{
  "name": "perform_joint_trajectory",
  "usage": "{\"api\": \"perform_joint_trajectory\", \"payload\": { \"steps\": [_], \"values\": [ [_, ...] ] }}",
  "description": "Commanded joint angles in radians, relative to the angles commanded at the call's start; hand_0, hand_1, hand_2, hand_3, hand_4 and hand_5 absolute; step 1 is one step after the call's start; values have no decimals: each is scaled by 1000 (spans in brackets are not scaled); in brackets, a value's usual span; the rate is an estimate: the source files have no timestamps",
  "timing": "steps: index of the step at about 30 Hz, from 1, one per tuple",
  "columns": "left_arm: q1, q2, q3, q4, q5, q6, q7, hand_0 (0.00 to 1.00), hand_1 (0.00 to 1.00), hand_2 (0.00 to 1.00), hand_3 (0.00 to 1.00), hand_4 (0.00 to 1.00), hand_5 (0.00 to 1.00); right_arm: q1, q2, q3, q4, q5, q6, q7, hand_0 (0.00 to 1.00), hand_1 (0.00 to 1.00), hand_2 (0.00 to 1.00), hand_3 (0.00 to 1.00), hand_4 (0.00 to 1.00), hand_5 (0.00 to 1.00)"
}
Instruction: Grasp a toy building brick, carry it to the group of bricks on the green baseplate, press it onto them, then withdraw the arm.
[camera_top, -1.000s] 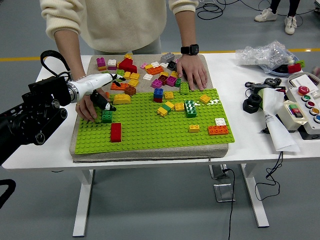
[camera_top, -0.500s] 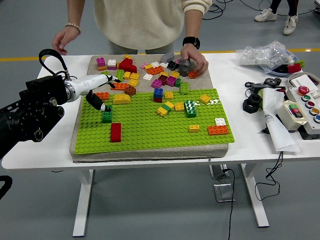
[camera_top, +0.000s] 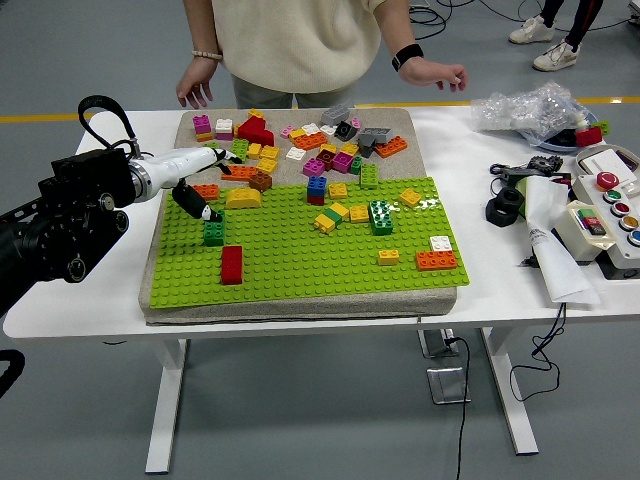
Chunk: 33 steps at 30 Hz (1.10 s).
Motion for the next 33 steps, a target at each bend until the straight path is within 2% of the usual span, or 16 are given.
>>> {"api": "perform_joint_trajectory", "payload": {
  "steps": [15, 33],
  "values": [
    [-8, -5, 0, 4, 4, -7, 1, 983, 961, 838, 944, 924, 83, 1, -2, 2, 0, 4, -1, -1, 775, 705, 747, 766, 998, 771],
    [-13, -23, 13, 40, -12, 1, 1, 982, 961, 835, 943, 922, 77, -2, -1, -1, 0, -2, 1, -2, 775, 705, 747, 766, 998, 771]
  ]
}}
